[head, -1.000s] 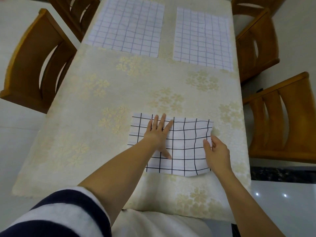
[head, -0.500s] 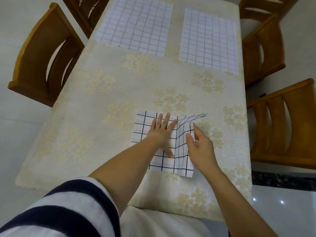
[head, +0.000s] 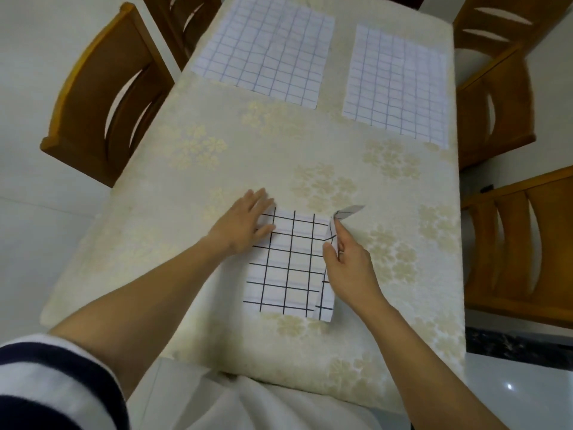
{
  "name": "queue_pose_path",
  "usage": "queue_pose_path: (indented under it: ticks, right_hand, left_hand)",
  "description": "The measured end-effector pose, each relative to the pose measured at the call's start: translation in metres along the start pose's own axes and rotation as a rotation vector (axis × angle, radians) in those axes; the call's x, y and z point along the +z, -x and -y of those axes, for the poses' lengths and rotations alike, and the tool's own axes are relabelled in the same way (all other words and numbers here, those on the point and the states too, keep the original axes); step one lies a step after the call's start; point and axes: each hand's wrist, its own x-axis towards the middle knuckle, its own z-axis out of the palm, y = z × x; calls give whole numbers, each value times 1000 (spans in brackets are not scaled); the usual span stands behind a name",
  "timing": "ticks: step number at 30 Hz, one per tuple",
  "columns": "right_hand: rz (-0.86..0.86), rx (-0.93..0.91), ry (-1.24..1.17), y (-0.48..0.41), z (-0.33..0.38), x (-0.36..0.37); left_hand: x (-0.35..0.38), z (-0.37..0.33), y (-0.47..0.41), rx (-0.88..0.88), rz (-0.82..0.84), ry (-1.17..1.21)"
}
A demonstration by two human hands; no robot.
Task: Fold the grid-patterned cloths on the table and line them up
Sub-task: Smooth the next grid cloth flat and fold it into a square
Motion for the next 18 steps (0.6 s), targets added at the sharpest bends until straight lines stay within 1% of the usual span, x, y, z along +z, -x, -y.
queue_pose_path:
  ticks: [3, 5, 7, 13, 18]
  right_hand:
    - [48, -14, 51, -10, 14, 21]
    - [79, -31, 121, -18, 22, 41]
    - [123, -19, 190, -26, 26, 61]
    - [257, 76, 349, -38, 24, 102]
    - [412, 23, 218, -39, 8, 110]
  left_hand:
    - [13, 33, 15, 72, -25, -210]
    - [19, 37, 20, 84, -91, -252]
    - [18, 36, 19, 71, -130, -229]
    - [17, 38, 18, 75, -148, -196]
    - [17, 39, 18, 32, -174, -102]
